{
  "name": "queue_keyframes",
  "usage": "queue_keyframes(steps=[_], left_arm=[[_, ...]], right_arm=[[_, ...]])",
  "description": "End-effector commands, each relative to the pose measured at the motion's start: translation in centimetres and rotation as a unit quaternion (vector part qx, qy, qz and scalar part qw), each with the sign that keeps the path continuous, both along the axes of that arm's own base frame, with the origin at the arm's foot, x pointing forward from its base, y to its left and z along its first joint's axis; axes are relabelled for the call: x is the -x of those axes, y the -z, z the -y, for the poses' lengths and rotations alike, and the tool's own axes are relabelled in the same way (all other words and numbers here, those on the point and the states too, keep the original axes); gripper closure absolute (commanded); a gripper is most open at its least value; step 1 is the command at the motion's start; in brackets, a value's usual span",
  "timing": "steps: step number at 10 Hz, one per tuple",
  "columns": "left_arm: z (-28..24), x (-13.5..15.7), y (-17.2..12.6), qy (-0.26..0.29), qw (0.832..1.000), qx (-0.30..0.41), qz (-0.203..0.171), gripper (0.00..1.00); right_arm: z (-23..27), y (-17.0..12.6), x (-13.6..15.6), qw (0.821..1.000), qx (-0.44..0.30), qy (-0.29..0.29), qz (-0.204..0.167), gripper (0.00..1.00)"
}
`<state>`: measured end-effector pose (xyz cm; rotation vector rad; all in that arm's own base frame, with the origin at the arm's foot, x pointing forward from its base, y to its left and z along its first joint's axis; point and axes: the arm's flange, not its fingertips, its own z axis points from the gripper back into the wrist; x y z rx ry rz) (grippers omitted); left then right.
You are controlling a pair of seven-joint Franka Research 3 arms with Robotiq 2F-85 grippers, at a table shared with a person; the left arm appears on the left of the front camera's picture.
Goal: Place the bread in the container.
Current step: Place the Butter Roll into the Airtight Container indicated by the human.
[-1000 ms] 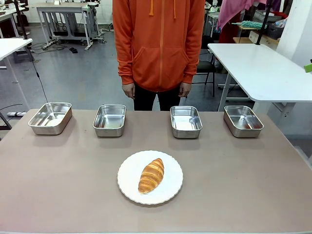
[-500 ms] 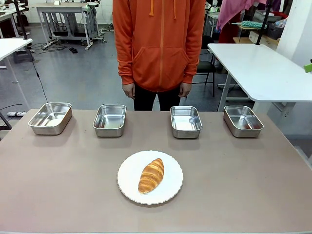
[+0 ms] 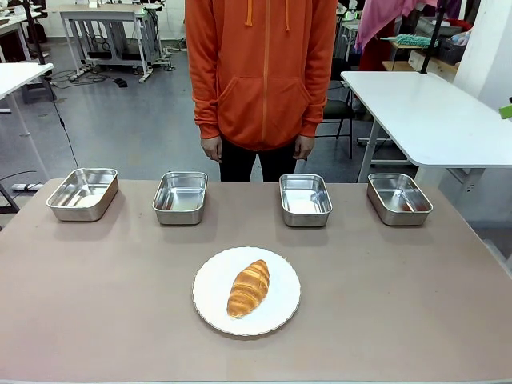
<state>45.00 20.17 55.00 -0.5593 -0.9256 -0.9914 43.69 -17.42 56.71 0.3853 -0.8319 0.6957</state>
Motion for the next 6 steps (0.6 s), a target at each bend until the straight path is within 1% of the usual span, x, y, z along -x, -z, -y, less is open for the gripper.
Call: queue_keyframes(steps=[1, 6], left_arm=[[0.04, 0.00, -0.16, 0.000, 1.000, 0.000, 0.003, 0.00], [0.04, 0.00, -0.16, 0.000, 1.000, 0.000, 0.003, 0.00]], right_arm=[[-0.05, -0.08, -0.16, 1.000, -0.010, -0.003, 0.009, 0.00], [-0.05, -0.08, -0.16, 1.000, -0.010, -0.003, 0.009, 0.00]])
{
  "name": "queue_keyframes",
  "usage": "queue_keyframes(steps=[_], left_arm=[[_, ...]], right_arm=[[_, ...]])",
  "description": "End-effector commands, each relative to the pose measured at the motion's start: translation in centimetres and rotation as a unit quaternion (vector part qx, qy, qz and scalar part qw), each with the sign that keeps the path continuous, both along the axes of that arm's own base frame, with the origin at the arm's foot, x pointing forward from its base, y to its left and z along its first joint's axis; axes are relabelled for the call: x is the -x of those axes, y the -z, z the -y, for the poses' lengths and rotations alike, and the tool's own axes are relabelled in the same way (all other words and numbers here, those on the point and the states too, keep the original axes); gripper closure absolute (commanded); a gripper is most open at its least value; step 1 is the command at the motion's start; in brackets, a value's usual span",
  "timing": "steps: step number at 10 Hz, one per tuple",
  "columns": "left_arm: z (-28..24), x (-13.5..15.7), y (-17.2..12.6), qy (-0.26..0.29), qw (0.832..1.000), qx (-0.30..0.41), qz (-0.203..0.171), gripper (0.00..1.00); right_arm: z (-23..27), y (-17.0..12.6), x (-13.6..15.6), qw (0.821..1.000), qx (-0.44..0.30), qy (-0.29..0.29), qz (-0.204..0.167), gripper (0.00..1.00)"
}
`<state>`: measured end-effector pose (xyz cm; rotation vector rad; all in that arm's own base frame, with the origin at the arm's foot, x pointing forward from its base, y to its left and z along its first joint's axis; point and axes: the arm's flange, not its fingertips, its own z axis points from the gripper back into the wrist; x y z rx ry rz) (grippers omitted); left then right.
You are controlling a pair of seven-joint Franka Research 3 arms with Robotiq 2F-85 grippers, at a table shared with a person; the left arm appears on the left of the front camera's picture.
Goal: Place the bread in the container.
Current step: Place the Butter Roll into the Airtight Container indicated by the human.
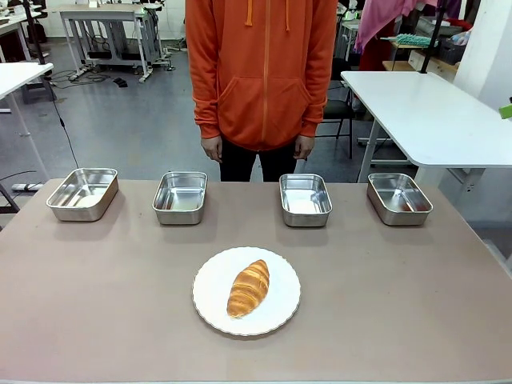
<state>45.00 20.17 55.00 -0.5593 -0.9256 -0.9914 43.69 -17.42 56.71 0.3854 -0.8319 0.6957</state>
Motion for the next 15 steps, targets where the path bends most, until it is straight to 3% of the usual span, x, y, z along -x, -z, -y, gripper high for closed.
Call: queue_keyframes(steps=[1, 15], left_arm=[[0.04, 0.00, -0.16, 0.000, 1.000, 0.000, 0.003, 0.00], [0.04, 0.00, -0.16, 0.000, 1.000, 0.000, 0.003, 0.00]], right_arm=[[-0.05, -0.08, -0.16, 1.000, -0.010, -0.003, 0.009, 0.00], [-0.05, -0.08, -0.16, 1.000, -0.010, -0.003, 0.009, 0.00]])
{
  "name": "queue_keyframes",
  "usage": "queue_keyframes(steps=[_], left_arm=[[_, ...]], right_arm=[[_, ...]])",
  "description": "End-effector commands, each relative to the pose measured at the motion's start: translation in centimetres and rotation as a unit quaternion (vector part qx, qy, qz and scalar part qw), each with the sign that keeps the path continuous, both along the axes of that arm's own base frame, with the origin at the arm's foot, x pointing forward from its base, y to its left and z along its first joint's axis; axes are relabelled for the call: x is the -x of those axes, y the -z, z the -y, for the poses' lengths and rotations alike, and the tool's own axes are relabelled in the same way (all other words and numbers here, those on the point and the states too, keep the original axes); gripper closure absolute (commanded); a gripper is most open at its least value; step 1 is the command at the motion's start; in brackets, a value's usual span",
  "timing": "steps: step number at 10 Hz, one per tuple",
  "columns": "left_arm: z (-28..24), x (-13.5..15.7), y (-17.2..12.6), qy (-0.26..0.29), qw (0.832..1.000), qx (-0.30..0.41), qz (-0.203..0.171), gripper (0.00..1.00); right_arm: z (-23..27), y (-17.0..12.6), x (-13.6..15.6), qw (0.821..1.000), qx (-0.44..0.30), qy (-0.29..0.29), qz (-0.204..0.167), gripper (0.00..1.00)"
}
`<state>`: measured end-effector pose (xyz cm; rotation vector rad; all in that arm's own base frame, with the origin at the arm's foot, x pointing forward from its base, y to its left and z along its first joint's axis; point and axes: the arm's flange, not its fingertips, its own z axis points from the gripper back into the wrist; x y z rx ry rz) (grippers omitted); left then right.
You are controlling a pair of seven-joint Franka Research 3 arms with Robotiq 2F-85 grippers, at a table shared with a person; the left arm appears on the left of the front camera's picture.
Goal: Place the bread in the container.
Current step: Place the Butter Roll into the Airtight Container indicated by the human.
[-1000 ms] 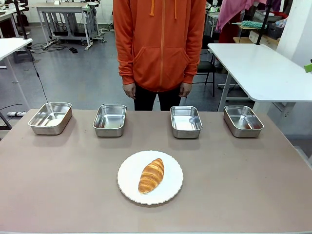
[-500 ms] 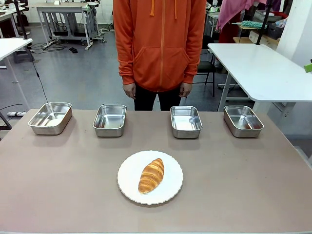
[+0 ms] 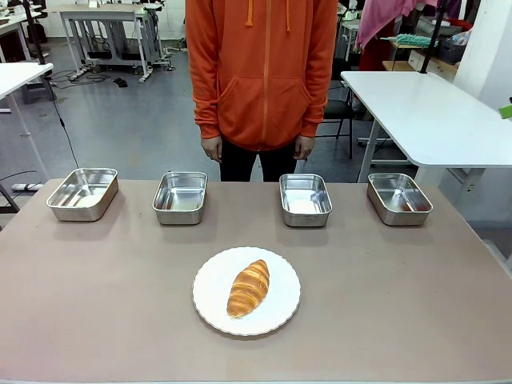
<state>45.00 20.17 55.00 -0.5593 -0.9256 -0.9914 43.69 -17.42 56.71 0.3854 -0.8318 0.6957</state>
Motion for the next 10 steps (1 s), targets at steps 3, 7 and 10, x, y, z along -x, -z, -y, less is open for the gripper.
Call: queue_keyframes(steps=[3, 7, 10], left_arm=[[0.04, 0.00, -0.16, 0.000, 1.000, 0.000, 0.003, 0.00], [0.04, 0.00, -0.16, 0.000, 1.000, 0.000, 0.003, 0.00], [0.04, 0.00, -0.16, 0.000, 1.000, 0.000, 0.003, 0.00]], right_arm=[[-0.05, -0.08, -0.16, 1.000, -0.010, -0.003, 0.009, 0.00], [-0.05, -0.08, -0.16, 1.000, -0.010, -0.003, 0.009, 0.00], [-0.05, -0.08, -0.16, 1.000, -0.010, -0.003, 0.009, 0.00]])
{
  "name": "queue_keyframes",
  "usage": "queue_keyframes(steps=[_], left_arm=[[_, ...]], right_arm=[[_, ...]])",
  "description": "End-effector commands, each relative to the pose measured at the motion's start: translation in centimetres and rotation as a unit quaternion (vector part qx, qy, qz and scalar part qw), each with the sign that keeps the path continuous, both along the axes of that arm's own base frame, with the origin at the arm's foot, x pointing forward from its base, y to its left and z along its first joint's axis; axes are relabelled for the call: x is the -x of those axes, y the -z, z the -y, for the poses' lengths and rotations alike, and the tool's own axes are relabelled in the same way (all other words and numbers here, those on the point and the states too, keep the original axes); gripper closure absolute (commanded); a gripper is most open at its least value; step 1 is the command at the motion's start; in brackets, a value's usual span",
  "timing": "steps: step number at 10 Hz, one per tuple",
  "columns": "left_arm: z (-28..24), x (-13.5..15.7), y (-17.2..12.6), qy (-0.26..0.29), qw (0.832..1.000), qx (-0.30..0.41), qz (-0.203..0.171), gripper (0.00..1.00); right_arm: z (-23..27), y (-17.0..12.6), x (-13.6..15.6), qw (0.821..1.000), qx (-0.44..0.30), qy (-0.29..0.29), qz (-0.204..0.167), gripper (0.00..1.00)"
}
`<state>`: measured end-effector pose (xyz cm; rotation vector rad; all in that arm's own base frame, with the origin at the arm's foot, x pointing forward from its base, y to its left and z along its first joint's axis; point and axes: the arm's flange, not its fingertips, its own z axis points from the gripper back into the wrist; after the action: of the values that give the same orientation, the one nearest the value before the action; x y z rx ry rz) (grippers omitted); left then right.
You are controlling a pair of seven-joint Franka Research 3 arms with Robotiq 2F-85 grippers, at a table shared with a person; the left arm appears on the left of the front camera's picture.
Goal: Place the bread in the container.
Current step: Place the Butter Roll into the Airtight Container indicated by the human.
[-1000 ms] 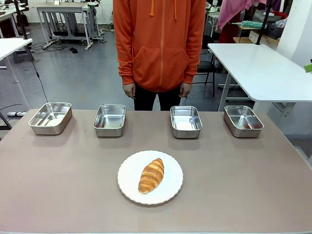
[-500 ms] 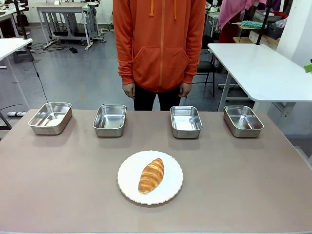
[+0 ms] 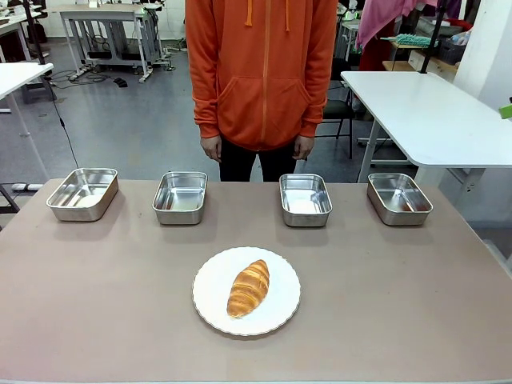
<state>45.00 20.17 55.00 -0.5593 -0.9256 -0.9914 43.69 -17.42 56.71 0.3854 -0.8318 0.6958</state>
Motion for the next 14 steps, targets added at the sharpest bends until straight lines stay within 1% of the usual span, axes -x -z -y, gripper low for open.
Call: queue_keyframes(steps=[1, 14], left_arm=[[0.05, 0.00, -0.16, 0.000, 1.000, 0.000, 0.003, 0.00], [0.05, 0.00, -0.16, 0.000, 1.000, 0.000, 0.003, 0.00]], right_arm=[[-0.05, -0.08, -0.16, 1.000, -0.010, -0.003, 0.009, 0.00], [-0.05, -0.08, -0.16, 1.000, -0.010, -0.003, 0.009, 0.00]])
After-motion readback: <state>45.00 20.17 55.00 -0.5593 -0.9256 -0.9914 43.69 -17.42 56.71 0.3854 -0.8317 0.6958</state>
